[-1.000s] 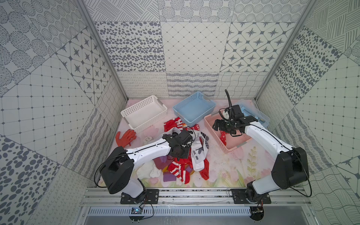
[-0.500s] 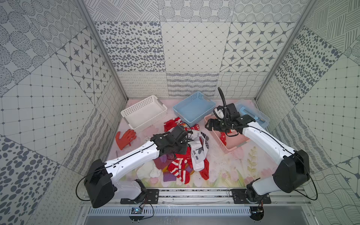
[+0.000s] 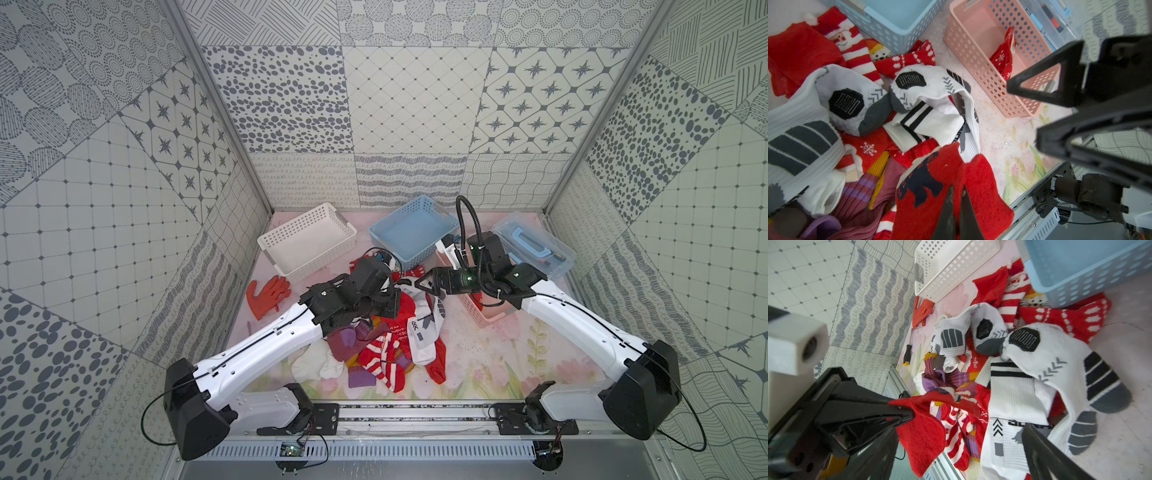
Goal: Sort the socks into the basket by color
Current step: Pick up the sock from the center of the board, then place the sock in the bin.
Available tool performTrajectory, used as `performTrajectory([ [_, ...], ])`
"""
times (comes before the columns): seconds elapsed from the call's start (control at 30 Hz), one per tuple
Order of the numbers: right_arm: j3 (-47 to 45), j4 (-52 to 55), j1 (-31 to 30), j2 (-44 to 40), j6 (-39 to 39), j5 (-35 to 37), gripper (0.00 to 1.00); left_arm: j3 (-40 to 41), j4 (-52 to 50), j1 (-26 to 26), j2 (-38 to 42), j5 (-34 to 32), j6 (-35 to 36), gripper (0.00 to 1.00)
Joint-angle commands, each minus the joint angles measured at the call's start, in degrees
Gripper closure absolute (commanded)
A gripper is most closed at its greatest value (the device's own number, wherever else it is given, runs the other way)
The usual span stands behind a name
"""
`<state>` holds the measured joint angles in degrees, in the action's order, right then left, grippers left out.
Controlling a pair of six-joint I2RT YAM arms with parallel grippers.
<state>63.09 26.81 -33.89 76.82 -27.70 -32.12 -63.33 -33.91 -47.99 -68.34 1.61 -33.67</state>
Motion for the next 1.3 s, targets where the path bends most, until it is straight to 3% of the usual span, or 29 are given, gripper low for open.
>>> performTrajectory([
  [0.0,-2.76,-9.23,-1.01,-1.75,-1.84,-3.87,0.04,-1.74,7.68,1.81,0.48,5.24,-1.19,1.0],
  [0.5,-6.04,-24.43,-3.76,-1.4,-3.61,-6.15,0.08,-2.5,17.32,4.22,0.5,15.5,-6.5,1.0],
  [0.63,-4.78,-25.78,-4.59,0.0,-3.72,-7.75,0.29,-2.39,18.79,4.33,0.13,16.58,-7.54,1.0],
  [0.8,-4.82,-25.65,-4.65,-0.87,-4.17,-7.67,0.79,-2.94,18.3,4.34,-0.07,16.57,-7.56,1.0],
  [0.87,-4.88,-24.7,-4.56,-1.84,-4.14,-6.83,0.95,-3.1,17.66,4.44,-0.11,16.1,-7.33,1.0],
  [0.93,-4.92,-23.56,-4.44,-2.58,-3.92,-6.19,1.0,-3.11,16.98,4.62,-0.08,15.76,-7.22,0.99],
  [1.0,-4.91,-21.91,-4.27,-3.29,-3.72,-5.29,1.0,-3.12,16.32,4.82,0.17,14.98,-7.2,0.84],
  [1.1,-5.1,-19.74,-3.57,-4.49,-3.62,-4.31,1.0,-3.14,15.33,5.14,0.57,13.91,-6.69,0.69],
  [1.2,-4.75,-16.29,-1.59,-5.72,-3.67,-2.99,1.0,-3.46,13.22,5.6,1.01,12.47,-5.72,0.45],
  [1.27,-4.39,-13.02,0.4,-6.47,-3.69,-1.55,1.0,-3.71,11.46,5.94,1.32,11.33,-4.94,0.4],
])
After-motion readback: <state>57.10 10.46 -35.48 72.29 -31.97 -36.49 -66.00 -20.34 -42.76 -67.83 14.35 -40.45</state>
